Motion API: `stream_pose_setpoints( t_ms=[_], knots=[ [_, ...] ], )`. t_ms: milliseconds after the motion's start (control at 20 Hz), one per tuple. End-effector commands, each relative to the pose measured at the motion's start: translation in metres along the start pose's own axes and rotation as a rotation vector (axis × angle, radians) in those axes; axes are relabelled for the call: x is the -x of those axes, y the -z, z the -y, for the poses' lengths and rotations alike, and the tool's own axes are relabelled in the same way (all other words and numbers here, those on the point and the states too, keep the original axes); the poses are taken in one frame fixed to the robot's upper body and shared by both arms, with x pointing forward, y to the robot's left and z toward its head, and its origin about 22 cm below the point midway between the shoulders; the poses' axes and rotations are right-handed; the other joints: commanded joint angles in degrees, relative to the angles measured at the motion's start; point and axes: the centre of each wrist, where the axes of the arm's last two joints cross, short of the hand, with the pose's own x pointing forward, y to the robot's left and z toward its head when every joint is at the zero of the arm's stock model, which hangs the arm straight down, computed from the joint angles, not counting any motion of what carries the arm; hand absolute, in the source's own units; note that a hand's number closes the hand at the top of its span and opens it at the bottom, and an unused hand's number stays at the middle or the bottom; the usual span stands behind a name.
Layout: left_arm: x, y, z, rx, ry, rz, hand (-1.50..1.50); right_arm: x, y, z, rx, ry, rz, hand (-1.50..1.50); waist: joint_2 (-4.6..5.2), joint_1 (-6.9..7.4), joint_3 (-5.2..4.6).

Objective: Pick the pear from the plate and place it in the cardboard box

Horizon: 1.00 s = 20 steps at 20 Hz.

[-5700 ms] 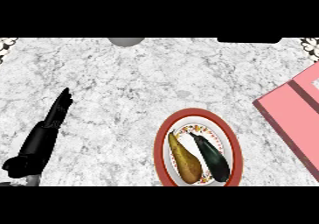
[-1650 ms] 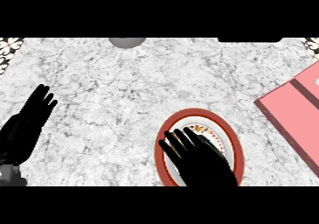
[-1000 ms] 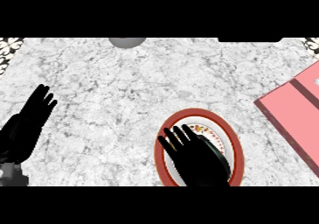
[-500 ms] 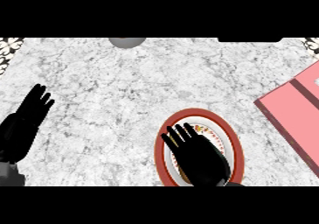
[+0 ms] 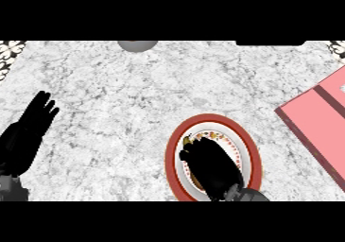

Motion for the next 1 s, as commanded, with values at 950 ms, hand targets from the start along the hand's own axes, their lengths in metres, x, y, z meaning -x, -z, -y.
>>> stream_pose_setpoints(
  t_ms=[950],
  knots=[
    [0.005,-0.002,0.009,-0.001,-0.014,-0.010,0.00,0.077,-0.007,0.013,0.072,0.321,-0.568,1.50,-0.01,-0.27,-0.01]
  ],
)
